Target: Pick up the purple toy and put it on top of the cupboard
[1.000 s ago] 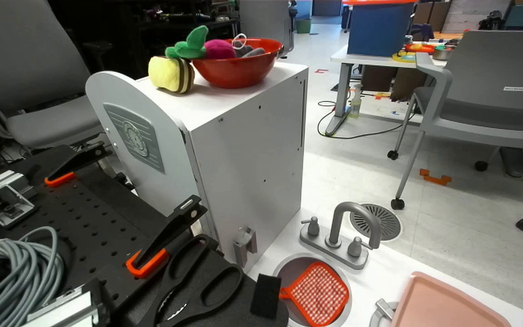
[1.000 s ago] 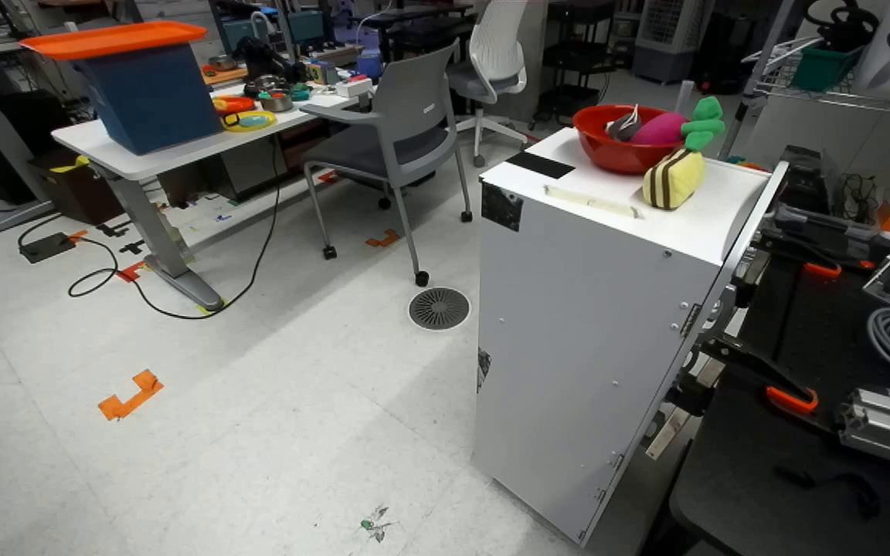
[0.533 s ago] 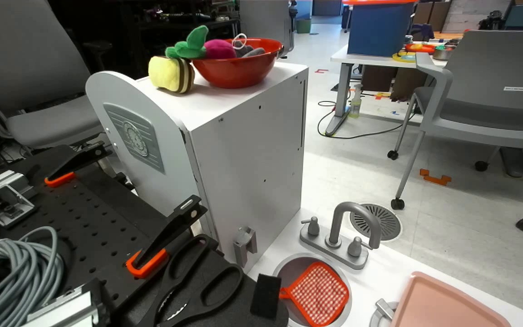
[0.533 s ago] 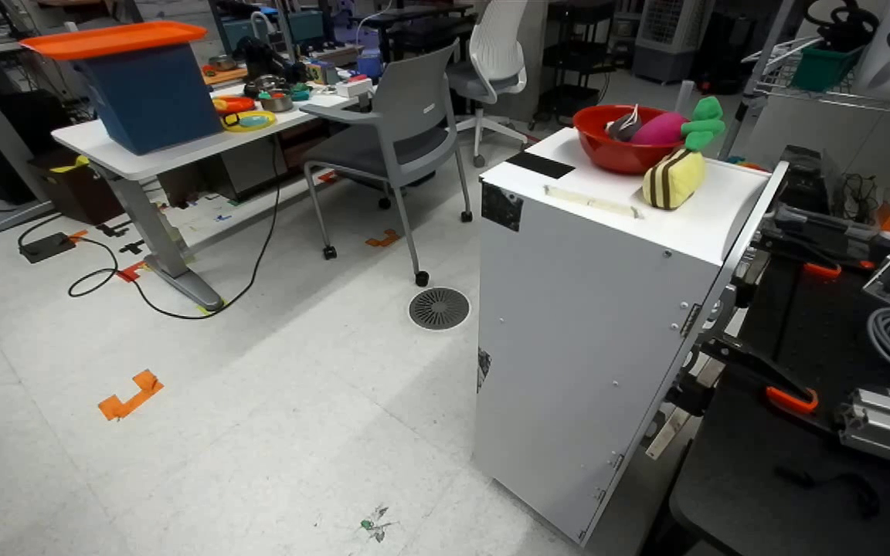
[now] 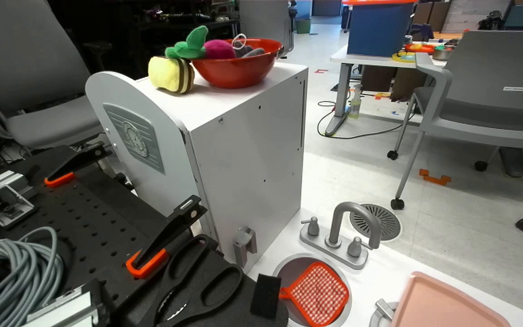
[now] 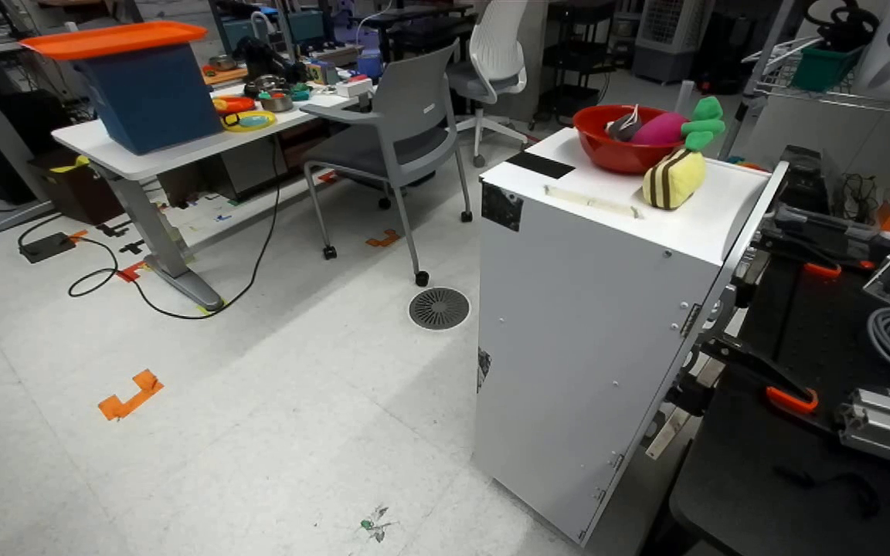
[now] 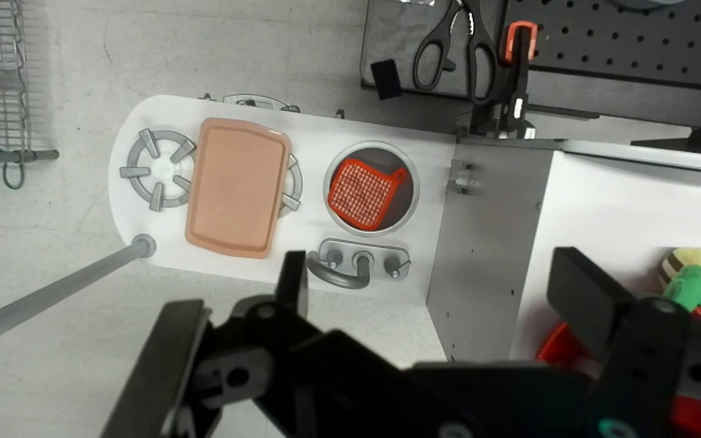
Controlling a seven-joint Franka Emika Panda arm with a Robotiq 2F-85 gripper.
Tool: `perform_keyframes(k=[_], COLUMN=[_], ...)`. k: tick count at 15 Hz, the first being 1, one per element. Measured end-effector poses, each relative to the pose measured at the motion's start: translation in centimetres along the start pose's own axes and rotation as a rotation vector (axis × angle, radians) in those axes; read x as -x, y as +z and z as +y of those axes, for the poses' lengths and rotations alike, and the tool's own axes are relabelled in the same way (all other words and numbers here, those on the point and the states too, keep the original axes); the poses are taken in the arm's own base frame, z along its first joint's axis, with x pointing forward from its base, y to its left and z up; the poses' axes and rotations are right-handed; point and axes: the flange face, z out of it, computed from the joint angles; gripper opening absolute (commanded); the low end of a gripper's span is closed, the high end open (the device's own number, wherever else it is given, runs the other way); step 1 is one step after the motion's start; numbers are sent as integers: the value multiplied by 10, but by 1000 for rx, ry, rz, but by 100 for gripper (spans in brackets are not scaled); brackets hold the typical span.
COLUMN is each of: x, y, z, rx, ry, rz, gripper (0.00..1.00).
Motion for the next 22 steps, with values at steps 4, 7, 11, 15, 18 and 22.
perform_keyframes(k=[4,7,11,15,18,22], x=[-28,-42,-61,-80,-88,-94], y=[-9,-19,-33,-42,-46,-49], z=[-20,-40,-74,-109,-124,-137], rx=[-21,-10,13,21,7,5], ry=[-31,-43,-52,-113,-124,-133], rz=[-41,-33,2,49,90,108], gripper=[100,100,100,100,100,100])
